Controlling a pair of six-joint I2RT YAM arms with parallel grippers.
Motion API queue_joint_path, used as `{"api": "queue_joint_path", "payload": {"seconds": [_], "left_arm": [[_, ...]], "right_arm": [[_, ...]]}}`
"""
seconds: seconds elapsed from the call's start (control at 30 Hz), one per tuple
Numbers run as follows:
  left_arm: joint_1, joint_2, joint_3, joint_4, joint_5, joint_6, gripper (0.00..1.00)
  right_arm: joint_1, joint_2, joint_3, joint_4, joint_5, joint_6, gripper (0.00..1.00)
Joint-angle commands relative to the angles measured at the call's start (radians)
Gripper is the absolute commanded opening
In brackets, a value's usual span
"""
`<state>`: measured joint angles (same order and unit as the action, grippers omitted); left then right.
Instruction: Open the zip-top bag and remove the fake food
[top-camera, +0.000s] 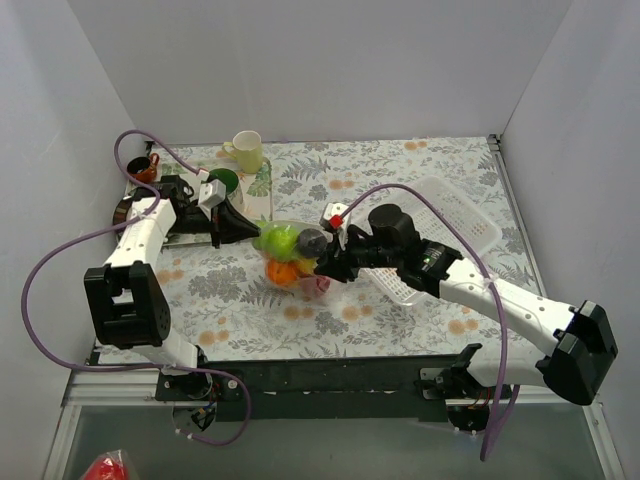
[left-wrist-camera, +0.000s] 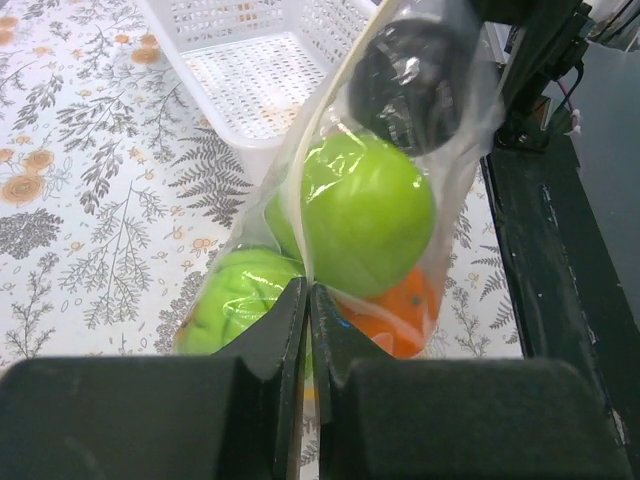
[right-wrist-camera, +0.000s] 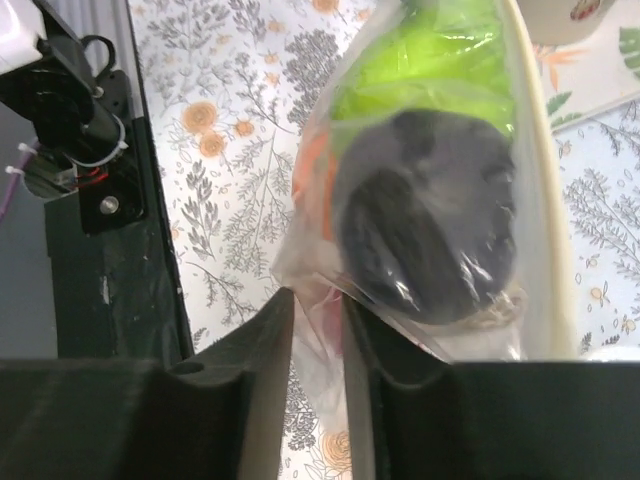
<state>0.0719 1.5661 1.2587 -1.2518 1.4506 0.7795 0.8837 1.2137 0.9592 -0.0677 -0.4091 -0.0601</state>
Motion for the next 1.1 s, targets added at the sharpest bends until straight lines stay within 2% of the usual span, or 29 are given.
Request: {"api": "queue_joint_path", "payload": {"seconds": [0.0, 0.07, 0.1, 0.13, 0.23, 0.4, 0.53, 0.67, 0.83, 1.07], "left_arm": [[-0.003, -0.054, 0.018, -0.135, 0.163, 0.112, 0.00], [-0.003, -0.078, 0.011, -0.135, 0.149, 0.113, 0.00], [-0.003, -0.083, 0.008, -0.136, 0.143, 0.116, 0.00], [-0.004, -0.090, 0.008, -0.135, 0.127, 0.118, 0.00], [-0.004, -0.126, -0.001, -0.133, 0.100, 0.133, 0.00], [-0.027, -0.187, -0.007, -0.133, 0.085, 0.142, 0.00], [-0.055, -0.225, -0.005, -0.133, 0.085, 0.133, 0.00], [-0.057, -0.248, -0.021, -0.133, 0.076, 0.124, 0.00], [-0.058, -0.264, -0.048, -0.135, 0.071, 0.127, 0.00], [-0.058, -0.268, -0.047, -0.133, 0.080, 0.129, 0.00]], "right_arm": [[-0.002, 0.009, 0.032, 0.010, 0.062, -0.003, 0.43], [0.000, 0.001, 0.070, -0.077, 0.088, -0.021, 0.48], [-0.002, -0.003, 0.103, -0.101, 0.119, -0.039, 0.64], [0.000, -0.020, 0.128, -0.125, 0.134, -0.056, 0.72], [0.001, -0.052, 0.208, -0.230, 0.168, -0.124, 0.77], [0.003, -0.066, 0.282, -0.203, 0.196, -0.227, 0.76], [0.004, 0.035, 0.361, -0.176, 0.182, -0.302, 0.73], [0.006, 0.173, 0.481, -0.227, 0.028, -0.291, 0.69], [0.012, 0.256, 0.449, -0.196, -0.042, -0.259, 0.62], [0.011, 0.247, 0.372, -0.135, -0.062, -0.233, 0.49]]}}
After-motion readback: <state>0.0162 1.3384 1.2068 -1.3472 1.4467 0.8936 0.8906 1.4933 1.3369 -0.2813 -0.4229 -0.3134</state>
